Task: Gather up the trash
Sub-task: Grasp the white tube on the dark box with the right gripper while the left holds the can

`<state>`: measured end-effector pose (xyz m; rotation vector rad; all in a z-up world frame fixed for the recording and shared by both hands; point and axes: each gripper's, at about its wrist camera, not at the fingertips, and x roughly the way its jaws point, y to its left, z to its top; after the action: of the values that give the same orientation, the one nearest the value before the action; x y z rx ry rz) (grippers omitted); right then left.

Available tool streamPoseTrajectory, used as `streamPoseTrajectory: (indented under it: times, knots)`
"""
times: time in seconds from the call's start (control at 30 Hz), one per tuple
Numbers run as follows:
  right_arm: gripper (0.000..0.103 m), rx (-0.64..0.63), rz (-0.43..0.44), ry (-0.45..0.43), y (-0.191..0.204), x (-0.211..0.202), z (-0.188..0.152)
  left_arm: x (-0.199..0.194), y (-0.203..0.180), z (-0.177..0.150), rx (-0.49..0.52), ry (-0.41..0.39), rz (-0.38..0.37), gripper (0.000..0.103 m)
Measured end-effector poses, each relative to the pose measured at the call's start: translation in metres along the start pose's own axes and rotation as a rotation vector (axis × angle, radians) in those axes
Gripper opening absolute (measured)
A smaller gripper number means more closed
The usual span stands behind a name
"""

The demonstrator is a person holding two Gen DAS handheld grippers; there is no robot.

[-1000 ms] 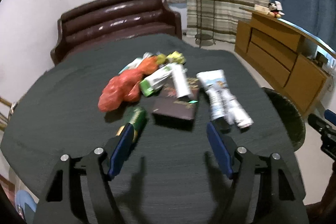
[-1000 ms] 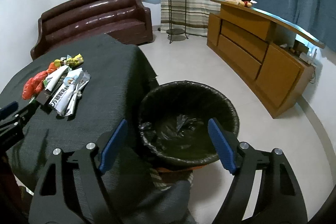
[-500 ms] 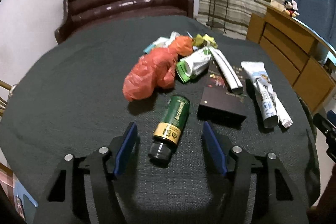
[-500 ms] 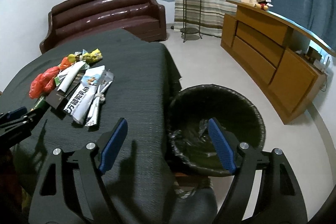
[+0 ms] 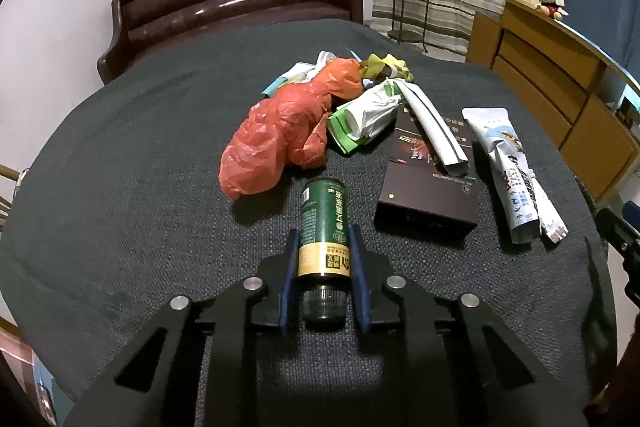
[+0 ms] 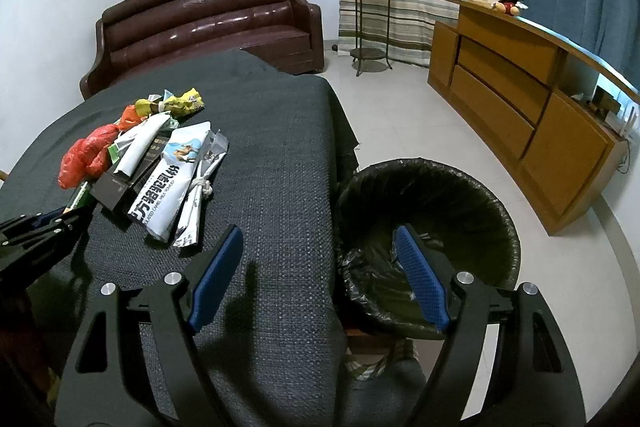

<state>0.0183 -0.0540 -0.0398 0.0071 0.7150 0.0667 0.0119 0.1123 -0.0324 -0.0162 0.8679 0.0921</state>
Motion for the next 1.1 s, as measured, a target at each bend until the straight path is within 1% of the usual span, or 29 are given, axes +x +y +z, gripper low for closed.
streamPoseTrajectory:
  times: [0.1, 0.13, 0.23, 0.33, 0.5, 0.57, 0.73, 0.8, 0.87, 1.0, 1.1]
  knots:
    - [0.075, -0.006, 0.008, -0.007, 0.005, 0.0, 0.003, -0.001, 0.002, 0.001, -0.014, -0.003, -0.011, 0.025]
    - [0.07, -0.01, 0.013, -0.008, 0.008, -0.001, 0.004, -0.003, 0.003, 0.001, -0.019, -0.006, -0.013, 0.025]
    - [0.066, -0.016, 0.044, -0.012, 0.02, -0.002, 0.009, -0.009, 0.004, 0.0, -0.026, -0.028, -0.01, 0.025]
    - [0.066, -0.026, 0.073, -0.024, 0.033, -0.005, 0.016, -0.02, 0.006, -0.002, -0.011, -0.065, 0.01, 0.025]
    - [0.065, -0.073, 0.133, -0.06, 0.072, -0.007, 0.032, -0.034, 0.019, -0.001, -0.013, -0.129, 0.055, 0.025]
    - [0.061, -0.094, 0.152, -0.063, 0.085, -0.004, 0.038, -0.036, 0.027, 0.002, -0.029, -0.144, 0.069, 0.025]
    - [0.054, -0.122, 0.204, -0.014, 0.119, 0.015, 0.054, -0.03, 0.054, 0.007, -0.078, -0.144, 0.094, 0.025]
    - [0.05, -0.135, 0.203, -0.004, 0.129, 0.022, 0.056, -0.026, 0.063, 0.008, -0.096, -0.138, 0.106, 0.025]
    - [0.045, -0.137, 0.206, 0.018, 0.135, 0.03, 0.06, -0.023, 0.072, 0.009, -0.111, -0.134, 0.115, 0.025]
    - [0.04, -0.149, 0.186, 0.053, 0.142, 0.045, 0.063, -0.016, 0.087, 0.012, -0.143, -0.136, 0.128, 0.025]
    - [0.03, -0.16, 0.186, 0.087, 0.147, 0.055, 0.061, -0.013, 0.092, 0.014, -0.154, -0.14, 0.129, 0.025]
